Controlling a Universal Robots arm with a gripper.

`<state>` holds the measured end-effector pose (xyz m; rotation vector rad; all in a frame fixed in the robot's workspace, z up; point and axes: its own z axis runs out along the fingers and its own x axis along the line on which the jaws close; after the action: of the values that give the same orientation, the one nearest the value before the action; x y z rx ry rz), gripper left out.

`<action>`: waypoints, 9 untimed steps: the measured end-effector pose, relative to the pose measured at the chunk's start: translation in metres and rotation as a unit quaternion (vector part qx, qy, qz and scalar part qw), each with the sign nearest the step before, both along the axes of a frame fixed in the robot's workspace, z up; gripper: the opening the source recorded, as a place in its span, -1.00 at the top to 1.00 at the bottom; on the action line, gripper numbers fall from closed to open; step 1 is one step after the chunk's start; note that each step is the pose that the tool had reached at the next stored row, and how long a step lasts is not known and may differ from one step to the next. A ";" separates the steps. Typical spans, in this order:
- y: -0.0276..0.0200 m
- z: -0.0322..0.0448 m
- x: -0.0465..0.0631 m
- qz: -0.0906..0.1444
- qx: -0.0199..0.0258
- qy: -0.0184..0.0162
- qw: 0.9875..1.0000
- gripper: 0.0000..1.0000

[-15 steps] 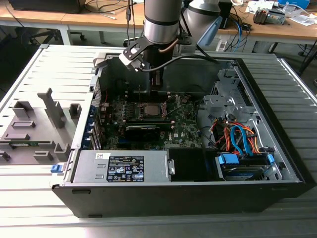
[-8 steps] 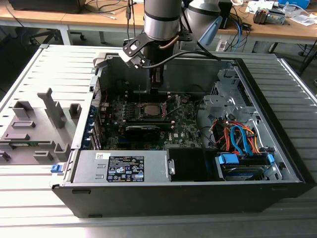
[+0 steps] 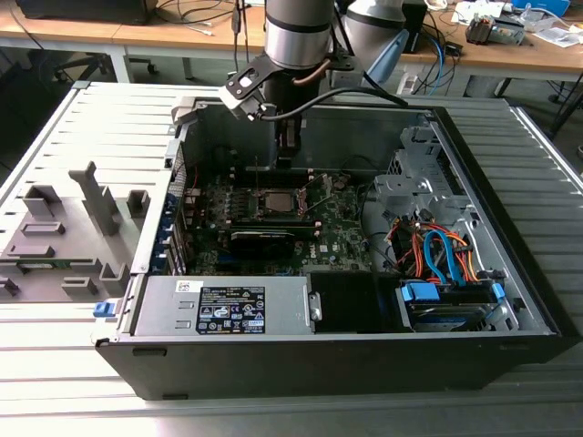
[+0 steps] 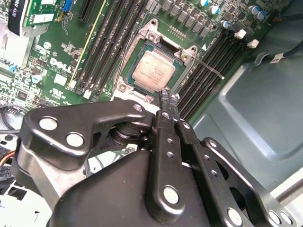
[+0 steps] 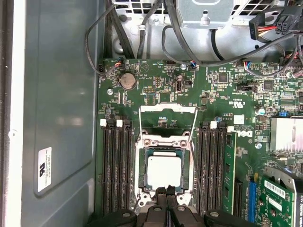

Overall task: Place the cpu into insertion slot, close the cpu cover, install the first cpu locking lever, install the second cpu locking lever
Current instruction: 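Place the cpu into insertion slot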

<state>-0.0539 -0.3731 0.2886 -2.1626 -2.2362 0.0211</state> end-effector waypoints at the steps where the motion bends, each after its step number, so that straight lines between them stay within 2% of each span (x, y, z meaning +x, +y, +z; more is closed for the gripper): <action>1: 0.0000 0.0010 0.000 0.000 0.000 0.000 1.000 0.79; 9: 0.0000 0.0088 0.000 0.000 0.000 0.000 1.000 0.79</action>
<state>-0.0539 -0.3731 0.2975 -2.1626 -2.2362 0.0211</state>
